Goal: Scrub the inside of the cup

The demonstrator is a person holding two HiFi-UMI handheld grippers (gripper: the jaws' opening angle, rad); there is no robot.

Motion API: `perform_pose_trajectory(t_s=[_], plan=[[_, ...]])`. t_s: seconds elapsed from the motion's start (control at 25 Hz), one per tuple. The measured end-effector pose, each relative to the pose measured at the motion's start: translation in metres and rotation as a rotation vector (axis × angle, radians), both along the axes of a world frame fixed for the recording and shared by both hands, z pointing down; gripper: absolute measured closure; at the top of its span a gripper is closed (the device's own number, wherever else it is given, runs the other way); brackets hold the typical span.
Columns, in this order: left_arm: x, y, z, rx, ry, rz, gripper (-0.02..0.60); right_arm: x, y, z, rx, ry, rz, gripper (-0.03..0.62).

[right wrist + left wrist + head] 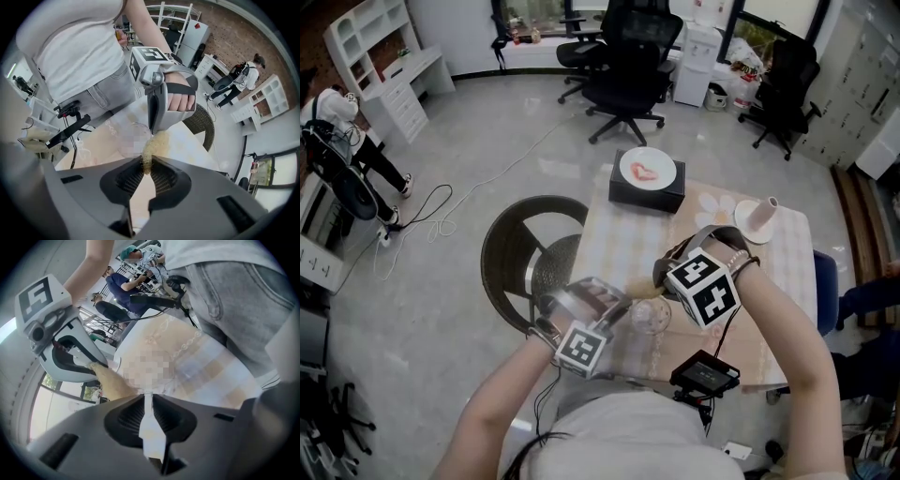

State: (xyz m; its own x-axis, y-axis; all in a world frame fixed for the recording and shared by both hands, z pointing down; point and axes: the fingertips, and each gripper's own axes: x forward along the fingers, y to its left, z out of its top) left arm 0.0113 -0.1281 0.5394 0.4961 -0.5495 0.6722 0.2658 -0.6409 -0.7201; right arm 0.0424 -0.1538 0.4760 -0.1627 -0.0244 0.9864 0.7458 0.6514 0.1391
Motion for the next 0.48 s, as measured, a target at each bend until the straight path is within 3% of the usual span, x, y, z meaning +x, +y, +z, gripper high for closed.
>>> perform_pose_trajectory(t_s=[0.08, 0.48], plan=[[-0.001, -0.004, 0.001, 0.037, -0.006, 0.005, 0.525, -0.003, -0.001, 0.006, -0.002, 0.017, 0.002, 0.546], [0.003, 0.006, 0.003, -0.004, -0.013, 0.025, 0.525, -0.014, -0.009, 0.037, -0.017, 0.109, -0.031, 0.546]])
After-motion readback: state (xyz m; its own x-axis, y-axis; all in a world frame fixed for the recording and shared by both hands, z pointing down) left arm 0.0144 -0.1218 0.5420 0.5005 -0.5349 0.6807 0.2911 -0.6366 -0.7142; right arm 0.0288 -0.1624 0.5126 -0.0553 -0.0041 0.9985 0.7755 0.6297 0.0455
